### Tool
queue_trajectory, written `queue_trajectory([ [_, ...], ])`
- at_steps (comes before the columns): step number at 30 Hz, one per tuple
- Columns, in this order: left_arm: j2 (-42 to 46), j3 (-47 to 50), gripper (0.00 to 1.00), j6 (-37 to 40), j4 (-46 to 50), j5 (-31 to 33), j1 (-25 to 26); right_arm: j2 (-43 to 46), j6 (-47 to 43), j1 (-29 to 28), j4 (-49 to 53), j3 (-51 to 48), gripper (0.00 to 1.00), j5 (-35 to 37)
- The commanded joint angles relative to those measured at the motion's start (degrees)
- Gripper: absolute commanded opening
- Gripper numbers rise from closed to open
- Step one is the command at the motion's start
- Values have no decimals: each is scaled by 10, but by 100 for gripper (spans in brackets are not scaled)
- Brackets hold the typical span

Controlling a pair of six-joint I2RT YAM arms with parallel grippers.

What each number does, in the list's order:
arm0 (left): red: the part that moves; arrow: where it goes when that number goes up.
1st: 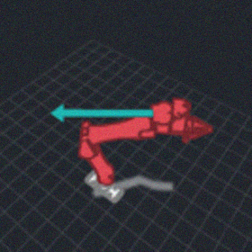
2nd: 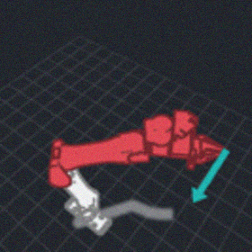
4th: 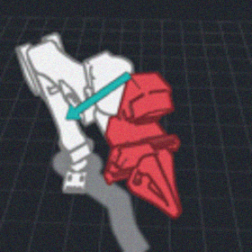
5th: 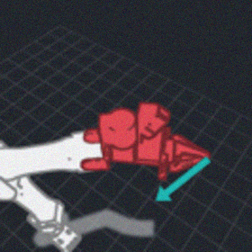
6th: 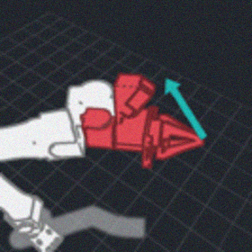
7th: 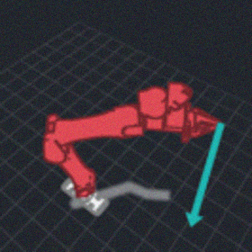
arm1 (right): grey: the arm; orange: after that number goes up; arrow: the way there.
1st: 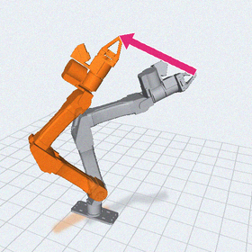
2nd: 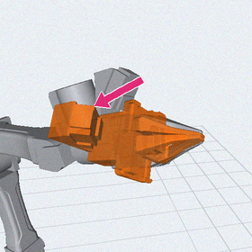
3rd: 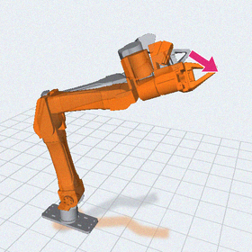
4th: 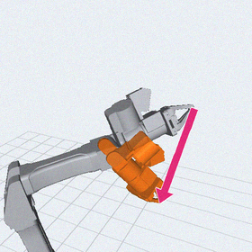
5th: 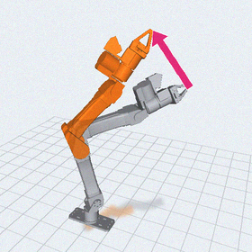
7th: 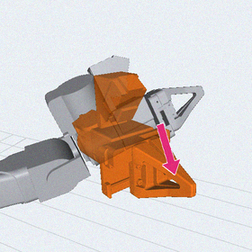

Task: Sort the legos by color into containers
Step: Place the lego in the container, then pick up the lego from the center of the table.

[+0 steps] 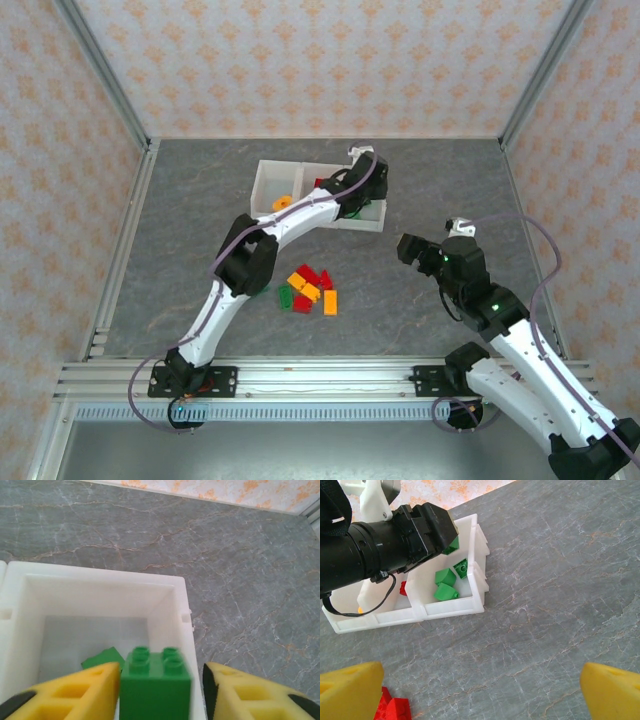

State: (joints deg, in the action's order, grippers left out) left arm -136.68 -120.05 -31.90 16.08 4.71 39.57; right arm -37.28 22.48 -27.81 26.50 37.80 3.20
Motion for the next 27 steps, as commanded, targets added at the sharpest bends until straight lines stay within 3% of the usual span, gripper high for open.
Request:
queue_trajectory([
  [1, 19, 9, 61, 7, 8, -9, -7, 1, 1, 0, -14, -8, 100, 18],
  [5, 38, 26, 82, 25, 4, -21, -8, 1, 2, 0, -12, -8, 100, 20],
  [10, 96, 83, 99, 49, -10, 10, -8, 1, 2, 0, -12, -8, 100, 19],
  [20, 242, 242, 99, 67, -3, 56, -7, -1, 1, 0, -13, -9, 100, 20],
  [27, 336, 385, 99, 46, 25, 34, -1, -1, 2, 0, -13, -9, 100, 19],
])
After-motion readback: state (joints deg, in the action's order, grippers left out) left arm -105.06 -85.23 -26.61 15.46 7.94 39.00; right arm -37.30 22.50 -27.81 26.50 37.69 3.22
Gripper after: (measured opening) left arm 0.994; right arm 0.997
